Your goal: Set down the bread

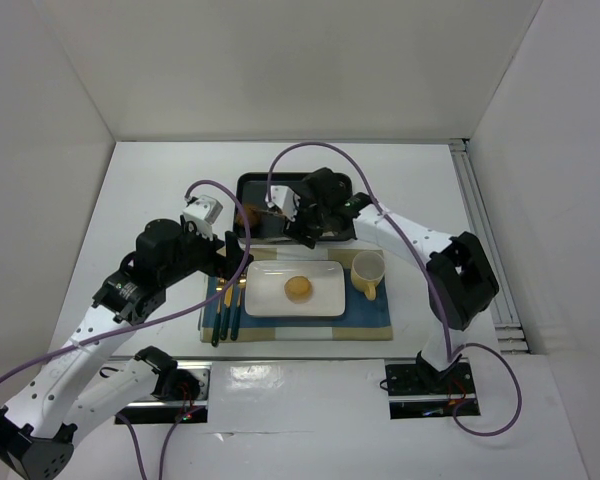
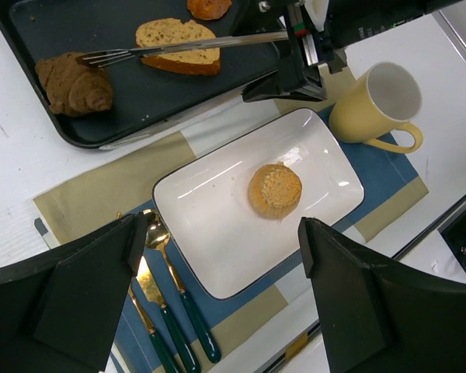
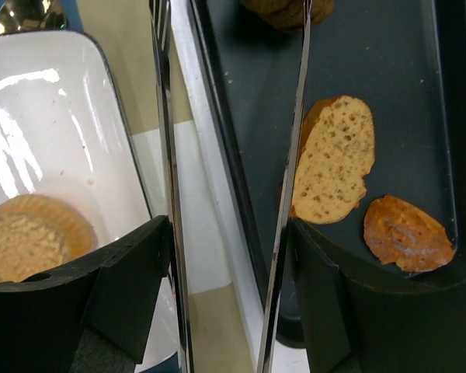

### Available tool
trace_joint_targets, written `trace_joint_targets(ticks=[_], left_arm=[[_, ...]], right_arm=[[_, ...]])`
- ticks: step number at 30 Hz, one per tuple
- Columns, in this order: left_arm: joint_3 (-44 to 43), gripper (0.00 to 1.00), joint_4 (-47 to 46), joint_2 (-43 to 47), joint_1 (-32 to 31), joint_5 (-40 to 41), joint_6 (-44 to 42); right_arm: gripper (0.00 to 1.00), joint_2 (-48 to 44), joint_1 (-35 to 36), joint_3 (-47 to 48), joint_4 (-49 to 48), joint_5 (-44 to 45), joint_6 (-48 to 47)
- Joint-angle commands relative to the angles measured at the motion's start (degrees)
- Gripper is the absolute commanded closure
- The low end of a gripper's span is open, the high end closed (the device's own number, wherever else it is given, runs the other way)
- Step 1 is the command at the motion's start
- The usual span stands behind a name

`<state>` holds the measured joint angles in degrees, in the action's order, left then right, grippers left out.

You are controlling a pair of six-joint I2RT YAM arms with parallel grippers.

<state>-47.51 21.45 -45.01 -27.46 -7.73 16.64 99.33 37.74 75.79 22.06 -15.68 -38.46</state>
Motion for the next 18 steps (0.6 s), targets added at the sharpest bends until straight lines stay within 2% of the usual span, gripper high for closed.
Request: trace_joint_targets(ticks=[1,10,18], left_arm=[[-0.39,0.02,-1.41,0.89,-0.13,-0.27,-0.38],[-0.39,0.02,-1.41,0.89,-0.13,-0.27,-0.38],[-0.39,0.02,-1.41,0.89,-0.13,-0.27,-0.38]], right_arm=[[0.30,0.78,0.58,3.40,-4.57,0.83,-0.04],[0.30,-0.45,0.58,4.02,-5.01,0.57,-0.04],[0.30,6.05,0.58,8.14,-5.63,5.21,-0.65]])
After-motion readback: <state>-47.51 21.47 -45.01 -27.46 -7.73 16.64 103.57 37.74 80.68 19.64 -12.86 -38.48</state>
